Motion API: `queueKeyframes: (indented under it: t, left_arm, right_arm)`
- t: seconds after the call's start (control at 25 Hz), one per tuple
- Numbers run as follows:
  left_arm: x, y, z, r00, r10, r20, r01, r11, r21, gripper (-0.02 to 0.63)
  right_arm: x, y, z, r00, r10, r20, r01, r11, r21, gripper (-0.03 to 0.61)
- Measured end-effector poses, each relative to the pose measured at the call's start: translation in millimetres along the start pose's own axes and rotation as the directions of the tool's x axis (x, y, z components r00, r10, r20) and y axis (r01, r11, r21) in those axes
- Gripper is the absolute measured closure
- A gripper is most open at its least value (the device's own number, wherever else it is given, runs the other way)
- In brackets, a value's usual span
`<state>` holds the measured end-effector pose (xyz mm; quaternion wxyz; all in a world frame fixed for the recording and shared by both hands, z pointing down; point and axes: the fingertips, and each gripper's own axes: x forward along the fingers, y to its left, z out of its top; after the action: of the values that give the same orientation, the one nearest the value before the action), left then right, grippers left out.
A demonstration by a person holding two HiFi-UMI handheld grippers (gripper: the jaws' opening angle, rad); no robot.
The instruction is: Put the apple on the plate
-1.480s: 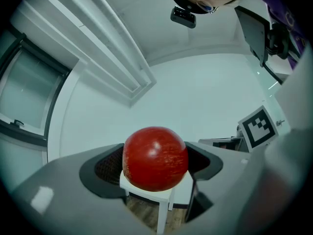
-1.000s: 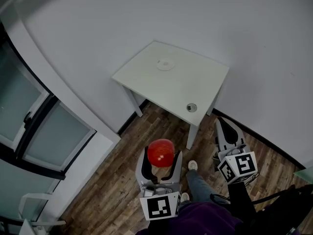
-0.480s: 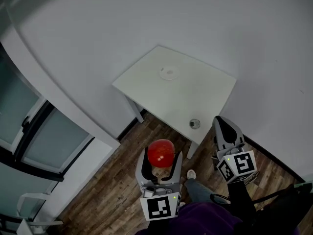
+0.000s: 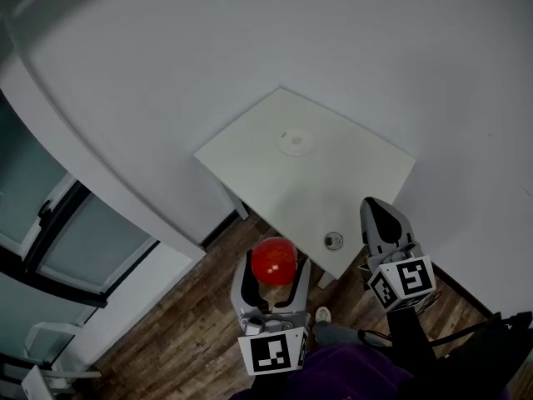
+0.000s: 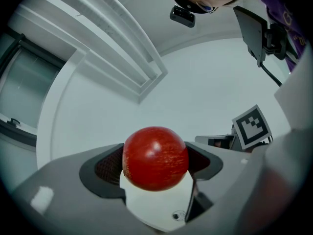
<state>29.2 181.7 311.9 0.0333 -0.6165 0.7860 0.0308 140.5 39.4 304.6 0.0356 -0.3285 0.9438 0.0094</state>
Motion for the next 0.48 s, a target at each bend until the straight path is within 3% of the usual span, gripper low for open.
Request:
queueKeyframes:
  t: [0.48]
  left_arm:
    - [64, -13, -20, 0.999, 0.013, -0.052, -0.015, 0.999, -0.037, 0.232]
  right_arm:
    - [51, -36, -14, 0.999, 0.047, -0.015, -0.047, 0.999, 0.005, 0.568]
